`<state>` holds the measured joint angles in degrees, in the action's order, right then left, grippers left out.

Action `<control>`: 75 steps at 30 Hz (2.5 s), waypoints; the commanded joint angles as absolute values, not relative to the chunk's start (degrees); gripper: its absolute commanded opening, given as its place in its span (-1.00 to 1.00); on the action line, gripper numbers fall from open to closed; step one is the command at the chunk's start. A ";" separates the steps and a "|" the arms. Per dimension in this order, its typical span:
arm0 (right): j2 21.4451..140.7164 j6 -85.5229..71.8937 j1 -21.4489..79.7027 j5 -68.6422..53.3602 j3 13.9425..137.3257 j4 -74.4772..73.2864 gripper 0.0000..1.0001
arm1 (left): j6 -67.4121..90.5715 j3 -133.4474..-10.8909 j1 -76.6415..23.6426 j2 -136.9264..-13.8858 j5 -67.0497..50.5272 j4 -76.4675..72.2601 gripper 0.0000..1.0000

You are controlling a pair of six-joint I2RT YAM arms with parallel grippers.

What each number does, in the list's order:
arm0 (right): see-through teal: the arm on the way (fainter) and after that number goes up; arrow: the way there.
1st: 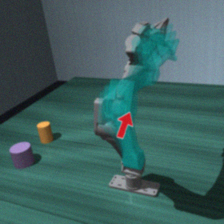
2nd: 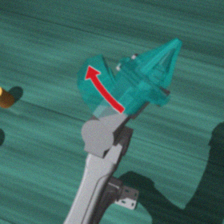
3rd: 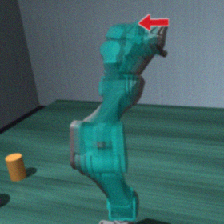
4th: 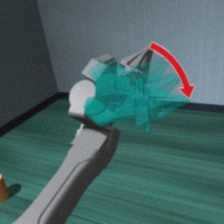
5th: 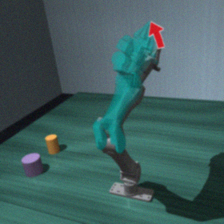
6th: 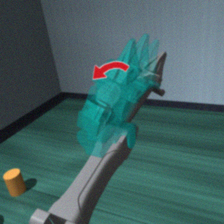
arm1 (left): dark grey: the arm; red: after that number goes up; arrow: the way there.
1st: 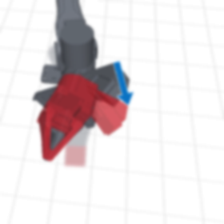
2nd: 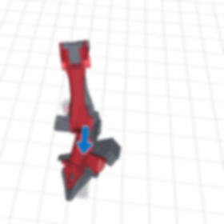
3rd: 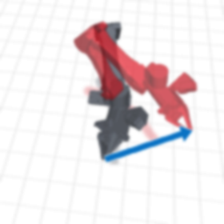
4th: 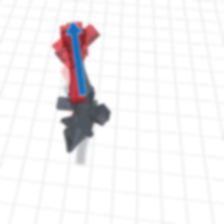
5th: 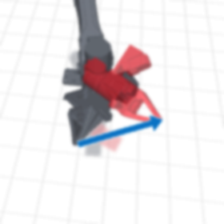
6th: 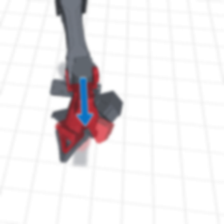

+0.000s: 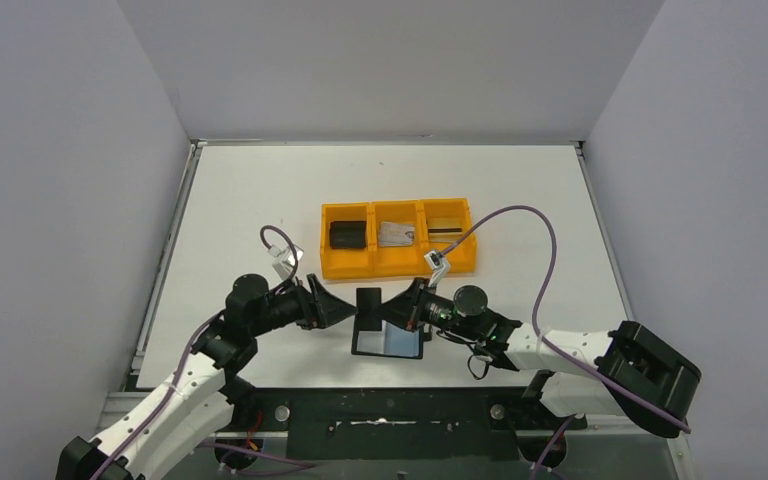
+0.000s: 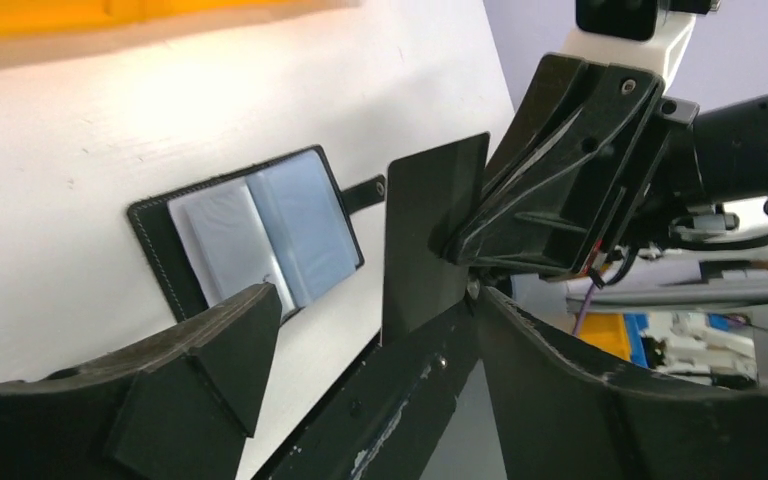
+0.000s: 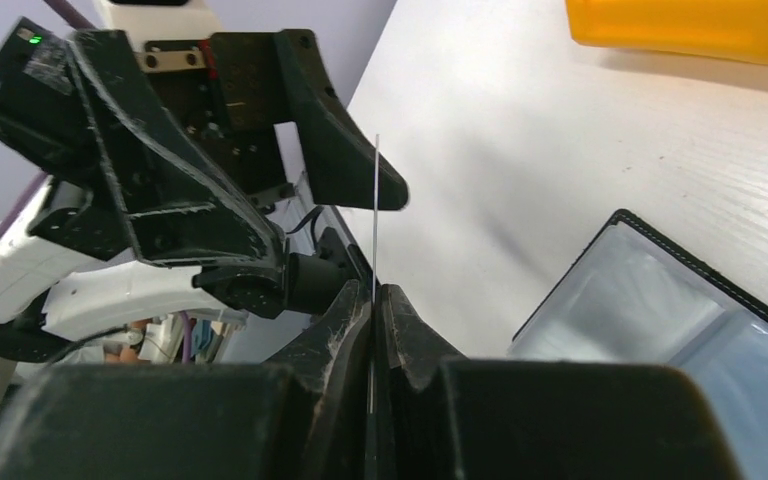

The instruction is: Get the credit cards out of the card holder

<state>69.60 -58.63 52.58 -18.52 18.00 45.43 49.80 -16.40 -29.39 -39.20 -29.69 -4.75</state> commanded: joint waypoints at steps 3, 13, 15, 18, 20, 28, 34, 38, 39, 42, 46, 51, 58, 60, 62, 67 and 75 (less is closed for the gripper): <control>66.62 -55.68 52.99 -13.63 21.11 41.21 -1.00 | 41.00 -25.11 -28.92 -36.12 -17.94 10.13 0.59; 66.34 -52.08 53.22 -11.34 23.14 36.58 -1.00 | 36.36 -39.64 -28.90 -36.41 7.33 30.81 0.71; 66.46 -51.51 53.24 -10.85 23.55 35.95 -1.00 | 33.85 -40.70 -28.89 -35.51 12.46 31.47 0.72; 66.62 -50.65 53.41 -10.36 24.97 34.19 -1.00 | 31.26 -41.48 -28.92 -33.37 18.81 31.35 0.74; 66.62 -49.19 53.76 -9.68 26.16 32.21 -1.00 | 29.79 -40.76 -28.92 -31.97 22.33 30.68 0.75; 66.73 -37.71 54.39 -0.51 34.76 18.65 -1.00 | 29.42 -36.07 -28.76 -26.11 28.87 28.62 0.78; 73.49 -14.78 57.03 9.75 49.69 5.36 -1.00 | 29.72 -36.17 -27.67 -28.11 28.96 29.00 0.81; 81.20 2.83 59.44 17.05 59.95 -0.39 -1.00 | 30.32 -36.87 -26.33 -30.18 28.34 29.82 0.82; 83.40 7.15 60.18 18.22 61.80 -0.93 -1.00 | 30.32 -36.91 -25.90 -30.41 28.11 29.88 0.81; 90.26 20.06 62.18 25.66 66.85 -3.41 -1.00 | 30.32 -36.91 -24.65 -30.43 27.71 29.96 0.82; 98.41 31.63 62.38 29.83 73.31 -7.11 -1.00 | 30.32 -36.74 -23.62 -29.87 27.51 29.88 0.82; 101.83 37.20 60.89 26.48 75.06 -3.62 -1.00 | 30.01 -37.38 -22.40 -30.15 27.29 30.61 0.82; 103.47 39.59 58.52 19.36 75.52 0.55 -1.00 | 30.75 -38.10 -20.42 -30.60 27.90 32.03 0.83; 104.01 39.99 58.04 17.76 75.92 1.70 -1.00 | 30.89 -38.81 -19.86 -29.94 28.40 32.20 0.83; 104.52 40.12 57.42 16.06 76.38 2.47 -1.00 | 31.06 -38.83 -19.39 -29.25 29.00 32.42 0.84; 107.22 41.43 56.50 15.07 79.50 1.01 -1.00 | 31.53 -38.82 -18.65 -27.67 30.10 32.82 0.84; 110.66 41.66 54.76 11.89 82.32 0.43 -1.00 | 31.64 -38.68 -18.33 -26.80 30.45 32.91 0.84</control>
<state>109.93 40.58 55.66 14.09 78.76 -1.21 31.11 -35.86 -18.90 -27.46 29.36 33.82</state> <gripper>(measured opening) 0.032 0.920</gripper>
